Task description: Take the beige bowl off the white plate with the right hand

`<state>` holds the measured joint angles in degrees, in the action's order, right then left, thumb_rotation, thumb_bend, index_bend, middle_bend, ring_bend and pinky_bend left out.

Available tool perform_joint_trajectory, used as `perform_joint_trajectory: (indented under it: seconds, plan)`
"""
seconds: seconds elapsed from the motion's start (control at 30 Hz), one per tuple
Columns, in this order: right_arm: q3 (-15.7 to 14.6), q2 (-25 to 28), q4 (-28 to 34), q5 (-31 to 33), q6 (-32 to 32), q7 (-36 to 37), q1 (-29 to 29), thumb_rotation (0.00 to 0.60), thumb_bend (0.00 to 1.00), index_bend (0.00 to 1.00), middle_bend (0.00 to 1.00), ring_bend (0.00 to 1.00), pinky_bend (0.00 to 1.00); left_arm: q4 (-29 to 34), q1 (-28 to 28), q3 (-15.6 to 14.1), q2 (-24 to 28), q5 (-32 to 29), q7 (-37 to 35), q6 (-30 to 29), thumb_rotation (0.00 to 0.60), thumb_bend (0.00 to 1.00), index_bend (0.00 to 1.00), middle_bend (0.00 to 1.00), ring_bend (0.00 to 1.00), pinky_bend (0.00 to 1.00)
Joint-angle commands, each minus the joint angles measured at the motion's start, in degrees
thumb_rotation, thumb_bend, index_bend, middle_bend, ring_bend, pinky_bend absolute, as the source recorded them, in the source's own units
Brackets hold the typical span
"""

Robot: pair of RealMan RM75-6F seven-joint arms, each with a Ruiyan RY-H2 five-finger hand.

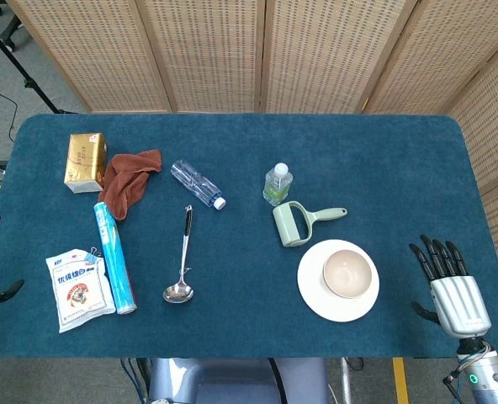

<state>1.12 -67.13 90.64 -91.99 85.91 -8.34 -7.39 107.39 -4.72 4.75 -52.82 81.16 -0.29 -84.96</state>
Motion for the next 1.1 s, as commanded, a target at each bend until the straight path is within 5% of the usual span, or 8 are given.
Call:
perform_joint_trajectory:
  seconds: [0.03, 0.23, 0.57, 1.1]
  plan:
    - [0.05, -0.76, -0.62, -0.35, 0.19, 0.29, 0.02, 0.600, 0.00, 0.02, 0.00, 0.00, 0.00, 0.04, 0.07, -0.03, 0.00, 0.07, 0.01, -0.12, 0.600, 0.16, 0.00, 0.00, 0.00, 0.00]
    - [-0.89, -1.25, -0.20, -0.82, -1.22, 1.86, -0.20, 0.600, 0.00, 0.06, 0.00, 0.00, 0.00, 0.10, 0.21, -0.09, 0.03, 0.31, -0.09, -0.39, 0.600, 0.16, 0.00, 0.00, 0.00, 0.00]
    - [-2.38, -3.88, -0.15, -1.66, -7.07, 8.94, -2.86, 0.600, 0.06, 0.39, 0.00, 0.00, 0.00, -0.07, -0.23, 0.01, -0.38, -0.11, 0.90, 0.25, 0.600, 0.16, 0.00, 0.00, 0.00, 0.00]
    - [-1.28, -8.09, -3.23, 0.20, -9.41, 11.76, -4.53, 0.600, 0.34, 0.44, 0.00, 0.00, 0.00, 0.28, -0.23, 0.25, -0.89, -1.08, 1.97, 0.14, 0.600, 0.15, 0.00, 0.00, 0.00, 0.00]
